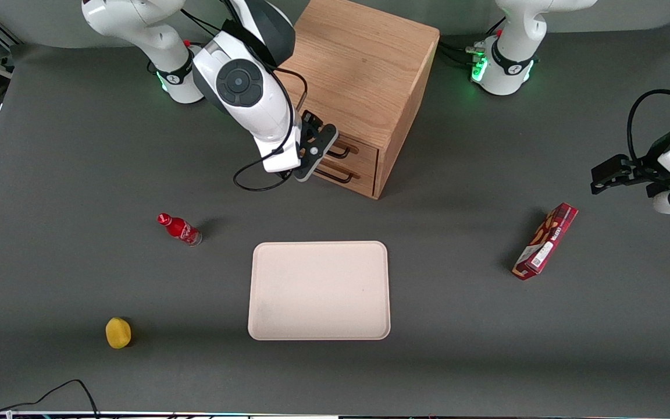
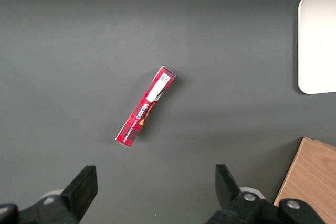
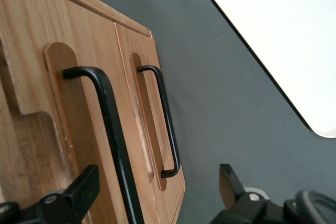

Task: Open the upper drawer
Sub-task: 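Pull the upper drawer outward from the cabinet with the right gripper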

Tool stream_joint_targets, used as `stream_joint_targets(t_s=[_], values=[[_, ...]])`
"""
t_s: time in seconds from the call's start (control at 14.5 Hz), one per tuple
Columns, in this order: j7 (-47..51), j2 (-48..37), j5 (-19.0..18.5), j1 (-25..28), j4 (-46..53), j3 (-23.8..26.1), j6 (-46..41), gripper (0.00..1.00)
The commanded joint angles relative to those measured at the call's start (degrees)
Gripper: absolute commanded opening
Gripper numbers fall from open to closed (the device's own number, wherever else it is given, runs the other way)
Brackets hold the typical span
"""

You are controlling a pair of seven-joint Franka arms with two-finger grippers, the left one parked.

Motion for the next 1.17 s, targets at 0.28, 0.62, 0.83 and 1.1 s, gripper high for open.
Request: stream_joint_targets(t_s=[0.28, 0.62, 0.83, 1.1], values=[[-1.4, 1.2, 0.7, -0.5, -3.0, 0.6, 4.2, 1.0], [-1.4, 1.2, 0.7, -0.6, -4.8, 0.6, 6.3, 1.0], [-1.5, 1.2, 0.7, -1.1, -4.6, 0.6, 6.3, 1.0], [-2.2, 1.5, 0.2, -2.4, -4.0, 0.5, 6.3, 1.0]])
